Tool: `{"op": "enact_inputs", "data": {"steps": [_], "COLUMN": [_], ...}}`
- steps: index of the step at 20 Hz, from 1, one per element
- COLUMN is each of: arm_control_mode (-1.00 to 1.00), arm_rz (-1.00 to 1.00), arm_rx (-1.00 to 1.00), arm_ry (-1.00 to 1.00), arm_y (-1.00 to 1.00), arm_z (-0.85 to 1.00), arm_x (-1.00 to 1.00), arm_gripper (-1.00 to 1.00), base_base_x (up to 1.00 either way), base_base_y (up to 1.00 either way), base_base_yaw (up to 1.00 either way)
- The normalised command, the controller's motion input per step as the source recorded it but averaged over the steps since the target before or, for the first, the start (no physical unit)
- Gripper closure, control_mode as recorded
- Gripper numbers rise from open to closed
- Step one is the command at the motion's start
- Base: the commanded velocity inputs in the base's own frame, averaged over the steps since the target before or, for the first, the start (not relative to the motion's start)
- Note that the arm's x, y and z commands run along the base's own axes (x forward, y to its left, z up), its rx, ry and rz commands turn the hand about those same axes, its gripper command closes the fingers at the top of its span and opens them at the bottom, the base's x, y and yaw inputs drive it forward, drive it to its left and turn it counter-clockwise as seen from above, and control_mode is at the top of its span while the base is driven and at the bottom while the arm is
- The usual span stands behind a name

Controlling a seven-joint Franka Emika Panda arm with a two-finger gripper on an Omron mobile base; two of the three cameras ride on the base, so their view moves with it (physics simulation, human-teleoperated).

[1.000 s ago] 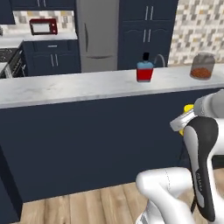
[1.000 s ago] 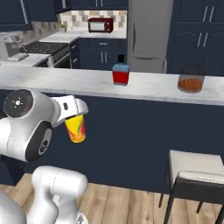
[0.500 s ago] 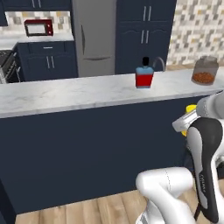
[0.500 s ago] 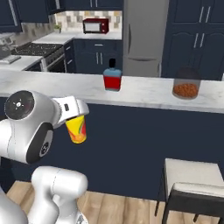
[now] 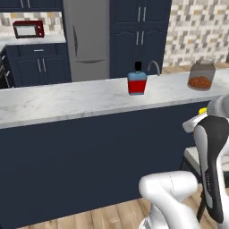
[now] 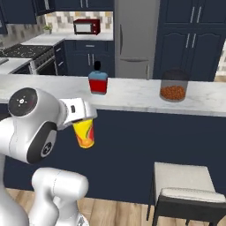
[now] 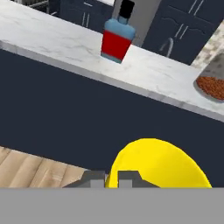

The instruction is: Open the cabinet directly in front. Then move the liquor and the cup to the dining counter with the jar on it.

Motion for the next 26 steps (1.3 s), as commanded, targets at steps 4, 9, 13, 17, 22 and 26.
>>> {"op": "enact_inputs", "data": {"steps": [4, 9, 13, 17, 22, 26], "arm_control_mode": [-1.0, -1.0, -1.0, -1.0, -1.0, -1.0], "arm_rz": [-0.37, -0.22, 0.0, 0.02, 0.0, 0.0], "arm_rx": [0.0, 0.0, 0.0, 0.0, 0.0, 0.0], "arm_ry": [0.21, 0.01, -0.15, -0.2, -0.09, -0.02], "arm_y": [-0.72, -0.12, -0.12, -0.11, -0.06, 0.0], "arm_z": [0.71, 0.99, 0.34, 0.0, 0.0, -0.06], "arm_x": [-0.05, 0.24, 0.19, 0.07, 0.62, 0.78], "arm_gripper": [1.0, 1.0, 1.0, 1.0, 1.0, 1.0], "base_base_x": [0.0, 0.0, 0.0, 0.0, 0.0, 0.0], "base_base_y": [0.0, 0.0, 0.0, 0.0, 0.0, 0.0], "base_base_yaw": [0.0, 0.0, 0.0, 0.0, 0.0, 0.0]}}
